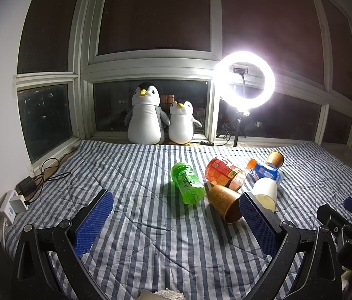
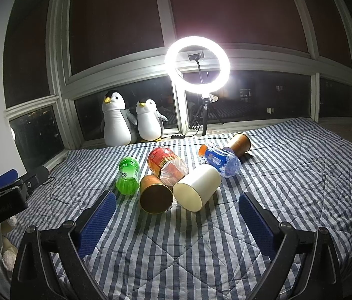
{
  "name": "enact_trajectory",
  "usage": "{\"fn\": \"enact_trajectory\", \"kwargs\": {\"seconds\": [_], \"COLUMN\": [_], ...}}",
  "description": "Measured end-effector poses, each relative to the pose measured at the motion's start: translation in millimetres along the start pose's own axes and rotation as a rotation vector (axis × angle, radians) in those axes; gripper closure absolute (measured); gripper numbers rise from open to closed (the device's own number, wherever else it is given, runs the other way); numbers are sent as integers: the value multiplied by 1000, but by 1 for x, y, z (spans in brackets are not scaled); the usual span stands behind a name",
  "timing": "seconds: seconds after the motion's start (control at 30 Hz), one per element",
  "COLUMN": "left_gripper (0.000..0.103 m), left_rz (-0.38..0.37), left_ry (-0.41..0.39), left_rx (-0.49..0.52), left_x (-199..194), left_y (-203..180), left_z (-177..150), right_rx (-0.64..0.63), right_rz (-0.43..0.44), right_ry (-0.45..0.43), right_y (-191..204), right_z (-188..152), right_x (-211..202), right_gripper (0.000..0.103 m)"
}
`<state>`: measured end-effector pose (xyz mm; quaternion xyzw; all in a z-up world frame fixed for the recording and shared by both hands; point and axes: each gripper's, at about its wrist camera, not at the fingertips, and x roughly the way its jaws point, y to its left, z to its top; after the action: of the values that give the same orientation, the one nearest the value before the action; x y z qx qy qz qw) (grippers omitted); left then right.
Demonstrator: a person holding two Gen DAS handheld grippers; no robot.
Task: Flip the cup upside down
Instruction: 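Move the left gripper toward the red-labelled jar lying on its side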
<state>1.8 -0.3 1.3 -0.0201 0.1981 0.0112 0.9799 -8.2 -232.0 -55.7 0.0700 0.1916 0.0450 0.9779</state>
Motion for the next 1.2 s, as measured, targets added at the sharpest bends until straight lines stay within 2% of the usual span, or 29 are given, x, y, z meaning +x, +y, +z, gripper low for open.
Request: {"fn": "enact_trajectory", "kwargs": {"seconds": [0.33, 0.57, 0.87, 1.2], "left_gripper": [1, 1, 1, 1], "left_rz": [-8, -25, -77, -150], "left_ry": [12, 49, 170, 306], "left_rx": [8, 14, 15, -14], "left_x": [5, 19, 64, 125], "left_y": [-5, -9, -22, -54], "left_z": [-1, 1, 12, 35], "right_rx": [3, 9, 31, 58], "right_rz": [-3, -11, -29, -52], "right_ry": [3, 6, 14, 21], "right_y": [-7, -12, -23, -42], "right_z": [0, -1, -3, -6], "right_x": [1, 2, 5, 9], "right_gripper": [5, 5, 5, 5]}}
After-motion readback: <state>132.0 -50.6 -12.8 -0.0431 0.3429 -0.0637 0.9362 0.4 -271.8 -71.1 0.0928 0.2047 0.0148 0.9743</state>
